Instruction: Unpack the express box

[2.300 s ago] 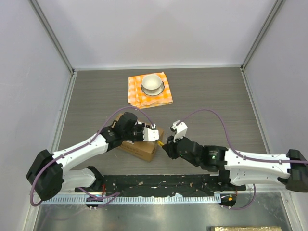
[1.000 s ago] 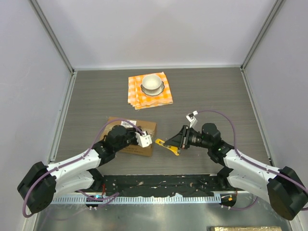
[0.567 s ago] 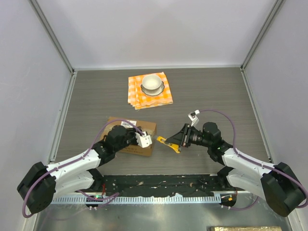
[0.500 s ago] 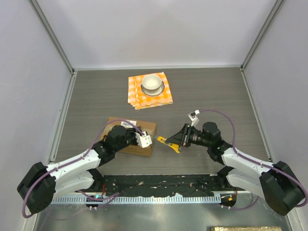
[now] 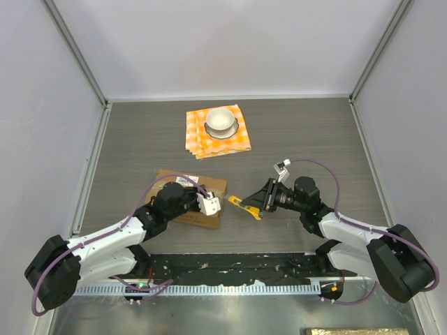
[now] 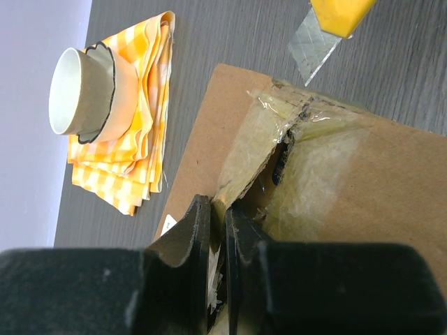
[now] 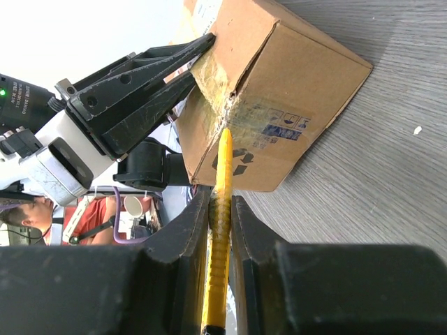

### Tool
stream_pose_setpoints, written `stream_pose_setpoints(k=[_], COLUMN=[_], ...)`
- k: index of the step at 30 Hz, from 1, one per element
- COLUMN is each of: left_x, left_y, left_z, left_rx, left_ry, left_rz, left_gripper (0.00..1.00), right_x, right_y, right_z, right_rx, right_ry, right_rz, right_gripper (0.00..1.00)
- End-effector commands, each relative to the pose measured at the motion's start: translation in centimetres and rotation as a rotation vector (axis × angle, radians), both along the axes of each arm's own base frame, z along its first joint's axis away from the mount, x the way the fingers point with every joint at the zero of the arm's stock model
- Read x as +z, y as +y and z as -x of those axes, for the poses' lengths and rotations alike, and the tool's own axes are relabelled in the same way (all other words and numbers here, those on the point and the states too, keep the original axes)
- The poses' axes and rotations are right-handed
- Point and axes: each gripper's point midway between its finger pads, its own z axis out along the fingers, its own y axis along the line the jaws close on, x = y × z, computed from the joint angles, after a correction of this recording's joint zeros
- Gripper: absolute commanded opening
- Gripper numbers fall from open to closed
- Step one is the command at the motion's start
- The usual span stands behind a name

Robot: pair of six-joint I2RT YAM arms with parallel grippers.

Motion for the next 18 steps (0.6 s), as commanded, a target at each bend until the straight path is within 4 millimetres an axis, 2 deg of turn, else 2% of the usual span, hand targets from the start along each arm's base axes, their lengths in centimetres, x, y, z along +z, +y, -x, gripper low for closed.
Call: stream_pose_setpoints(k=[1,18], left_x=[1.1,1.0], left_y=[-1.1,-1.2], left_z=[0.5,1.0], left_rx=[-0.035,-0.050], left_ry=[0.014,0.029], left_rz=[0.052,0.056], left_gripper=[0.00,0.00], right_x=[1.4,0.2], right_y=[0.3,0.6], right_z=[-0.3,-0.6], right_rx=[0.009,0.017], right_ry=[-0.050,-0.014], right_rz=[-0.054,-0.061], right_gripper=[0.01,0.01])
